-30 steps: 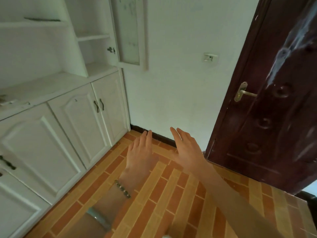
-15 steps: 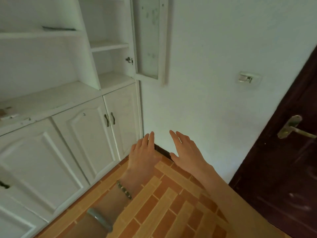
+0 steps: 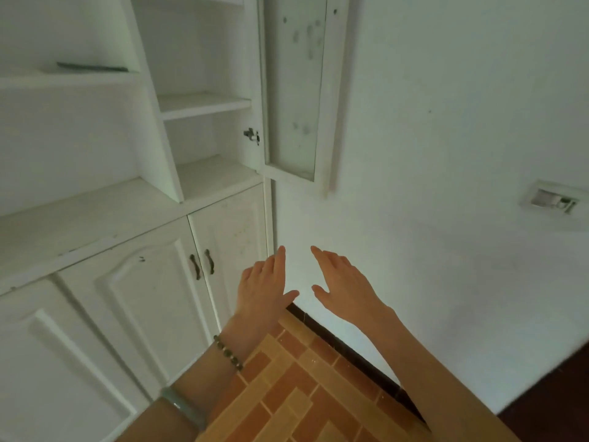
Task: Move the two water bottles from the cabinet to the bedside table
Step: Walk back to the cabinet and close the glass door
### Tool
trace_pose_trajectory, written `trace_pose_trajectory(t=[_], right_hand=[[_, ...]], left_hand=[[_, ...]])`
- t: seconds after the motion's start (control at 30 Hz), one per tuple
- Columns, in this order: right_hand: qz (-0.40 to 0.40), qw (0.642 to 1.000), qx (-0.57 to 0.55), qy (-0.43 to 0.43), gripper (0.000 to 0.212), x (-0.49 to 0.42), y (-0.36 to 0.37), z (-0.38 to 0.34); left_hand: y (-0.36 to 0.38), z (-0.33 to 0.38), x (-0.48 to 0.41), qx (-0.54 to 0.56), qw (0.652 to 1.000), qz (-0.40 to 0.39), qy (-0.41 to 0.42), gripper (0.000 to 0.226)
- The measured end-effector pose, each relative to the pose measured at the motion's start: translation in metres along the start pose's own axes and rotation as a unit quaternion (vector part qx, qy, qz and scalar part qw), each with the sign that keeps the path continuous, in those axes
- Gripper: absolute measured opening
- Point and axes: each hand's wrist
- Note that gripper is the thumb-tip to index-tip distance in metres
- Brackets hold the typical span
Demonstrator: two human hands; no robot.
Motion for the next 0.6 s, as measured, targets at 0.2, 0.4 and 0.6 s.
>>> trace_pose_trajectory(t=[0.2, 0.4, 0.6], right_hand=[[0.030, 0.999, -0.005, -0.010, 0.065, -0.102, 0.000, 0.008], [0.051, 0.999, -0.003, -0.015, 0.064, -0.173, 0.000, 0.026], [0.059, 0.998, 0.000, -0.019, 0.065, -0.233, -0.004, 0.051]], left_hand=[[0.007, -0.041, -0.093, -0.023, 1.000, 0.013, 0.000, 0.082], [0.015, -0.068, -0.155, -0.020, 1.000, 0.014, -0.010, 0.080], [0.027, -0.082, -0.206, -0.030, 0.999, 0.027, -0.023, 0.079]])
Point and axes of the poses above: each hand's wrist, its own x-axis away from the middle knuckle, its own y-axis out of the palm, z = x × y, and after that the axes turned 12 degrees about y, right-handed
